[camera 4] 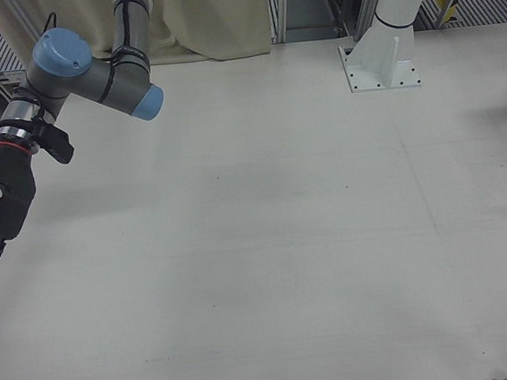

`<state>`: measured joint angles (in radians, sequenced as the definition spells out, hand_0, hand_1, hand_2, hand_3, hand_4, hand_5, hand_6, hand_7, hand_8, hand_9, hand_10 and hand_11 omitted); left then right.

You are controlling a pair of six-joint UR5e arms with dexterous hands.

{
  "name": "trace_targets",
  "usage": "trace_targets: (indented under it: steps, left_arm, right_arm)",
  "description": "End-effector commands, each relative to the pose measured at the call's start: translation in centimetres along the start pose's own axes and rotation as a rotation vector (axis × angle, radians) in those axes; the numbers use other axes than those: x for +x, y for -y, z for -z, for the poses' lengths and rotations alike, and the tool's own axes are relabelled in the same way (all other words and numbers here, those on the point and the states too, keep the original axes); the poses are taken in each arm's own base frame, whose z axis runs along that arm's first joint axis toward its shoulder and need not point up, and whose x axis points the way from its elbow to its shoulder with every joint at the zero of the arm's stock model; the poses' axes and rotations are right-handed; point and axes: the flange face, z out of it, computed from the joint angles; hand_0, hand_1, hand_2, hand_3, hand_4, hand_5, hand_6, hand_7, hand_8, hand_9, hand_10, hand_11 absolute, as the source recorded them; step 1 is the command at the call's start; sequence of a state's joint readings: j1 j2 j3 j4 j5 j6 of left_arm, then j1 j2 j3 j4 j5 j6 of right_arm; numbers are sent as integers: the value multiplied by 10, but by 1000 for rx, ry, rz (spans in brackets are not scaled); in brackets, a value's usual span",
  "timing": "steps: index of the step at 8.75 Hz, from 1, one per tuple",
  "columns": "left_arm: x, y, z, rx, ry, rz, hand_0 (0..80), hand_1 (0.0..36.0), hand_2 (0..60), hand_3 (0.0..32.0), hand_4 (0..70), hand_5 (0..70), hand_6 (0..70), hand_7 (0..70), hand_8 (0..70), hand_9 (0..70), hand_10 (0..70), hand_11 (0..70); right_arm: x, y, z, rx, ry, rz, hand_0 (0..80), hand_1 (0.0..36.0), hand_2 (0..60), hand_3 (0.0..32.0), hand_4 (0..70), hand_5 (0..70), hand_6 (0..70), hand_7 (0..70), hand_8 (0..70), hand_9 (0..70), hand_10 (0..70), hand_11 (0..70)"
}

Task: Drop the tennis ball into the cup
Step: 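Position the ball above the mug opening with the left hand, then open the left hand fingers to release the ball into the mug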

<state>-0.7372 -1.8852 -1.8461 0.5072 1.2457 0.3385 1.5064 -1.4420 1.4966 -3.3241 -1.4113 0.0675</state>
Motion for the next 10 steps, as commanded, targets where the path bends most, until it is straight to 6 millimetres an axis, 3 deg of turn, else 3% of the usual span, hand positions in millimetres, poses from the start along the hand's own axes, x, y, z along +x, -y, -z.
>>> trace_targets:
  steps: [1,2,3,4,5,7,10]
  left_arm:
    - [-2,8,4,-1,1,1,468,90,29,0,229,88,358,700,376,582,129,191]
    - [-3,9,3,1,1,1,394,47,120,0,224,90,422,675,329,489,96,139]
    - [-3,9,2,-7,2,3,370,61,46,0,155,12,86,341,53,137,6,10]
    - [-5,14,4,-7,5,3,377,81,77,0,96,15,91,141,14,14,0,0]
    - [-5,18,6,-6,4,4,395,100,61,0,89,0,7,140,0,14,0,0]
    - [-6,31,16,-8,5,9,397,108,84,0,65,0,7,116,0,9,0,0]
    - [0,28,17,-20,-6,15,404,116,78,0,72,0,0,126,0,11,0,0]
  right_arm:
    - [0,0,0,1,0,0,0,0,0,0,0,0,0,0,0,0,0,0]
    - [0,0,0,1,0,0,0,0,0,0,0,0,0,0,0,0,0,0]
    - [0,0,0,1,0,0,0,0,0,0,0,0,0,0,0,0,0,0]
    - [0,0,0,1,0,0,0,0,0,0,0,0,0,0,0,0,0,0]
    - [0,0,0,1,0,0,0,0,0,0,0,0,0,0,0,0,0,0]
    - [0,0,0,1,0,0,0,0,0,0,0,0,0,0,0,0,0,0]
    - [0,0,0,1,2,0,0,0,0,0,0,0,0,0,0,0,0,0]
